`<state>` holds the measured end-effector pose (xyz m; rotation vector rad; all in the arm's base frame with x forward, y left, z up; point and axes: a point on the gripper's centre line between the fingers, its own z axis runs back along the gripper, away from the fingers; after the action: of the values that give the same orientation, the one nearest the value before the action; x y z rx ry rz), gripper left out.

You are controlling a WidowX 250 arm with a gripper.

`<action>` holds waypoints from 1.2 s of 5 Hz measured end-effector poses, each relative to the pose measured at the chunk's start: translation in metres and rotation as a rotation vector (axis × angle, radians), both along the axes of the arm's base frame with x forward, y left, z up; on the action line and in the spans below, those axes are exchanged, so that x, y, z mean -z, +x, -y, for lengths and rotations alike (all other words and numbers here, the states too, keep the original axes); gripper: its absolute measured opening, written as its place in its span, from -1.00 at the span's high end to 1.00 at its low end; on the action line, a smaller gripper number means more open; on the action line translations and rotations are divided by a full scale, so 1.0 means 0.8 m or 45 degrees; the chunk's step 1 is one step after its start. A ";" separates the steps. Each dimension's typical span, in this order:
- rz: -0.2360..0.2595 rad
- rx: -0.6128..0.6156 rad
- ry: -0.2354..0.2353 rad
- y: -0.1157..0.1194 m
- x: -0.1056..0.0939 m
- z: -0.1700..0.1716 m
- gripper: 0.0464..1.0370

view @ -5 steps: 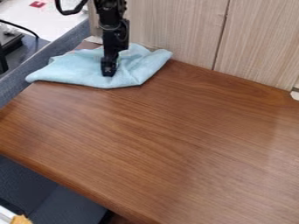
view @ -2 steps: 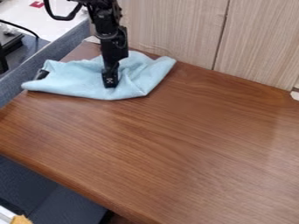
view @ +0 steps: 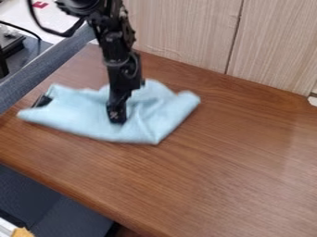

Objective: Move the cloth from the top left of the table to the bottom left

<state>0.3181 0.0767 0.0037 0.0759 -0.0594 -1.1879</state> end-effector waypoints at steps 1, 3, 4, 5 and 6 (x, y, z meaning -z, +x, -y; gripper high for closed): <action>-0.021 0.037 0.003 -0.050 -0.008 0.013 -0.93; -0.016 0.079 0.036 -0.072 -0.011 0.018 -0.93; 0.046 0.070 0.052 -0.054 -0.026 0.014 -0.93; 0.153 0.083 0.084 -0.043 -0.061 0.016 -0.93; 0.280 0.101 0.109 -0.041 -0.107 0.022 -0.93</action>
<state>0.2855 0.0594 0.0890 0.2821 -0.2064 -1.2573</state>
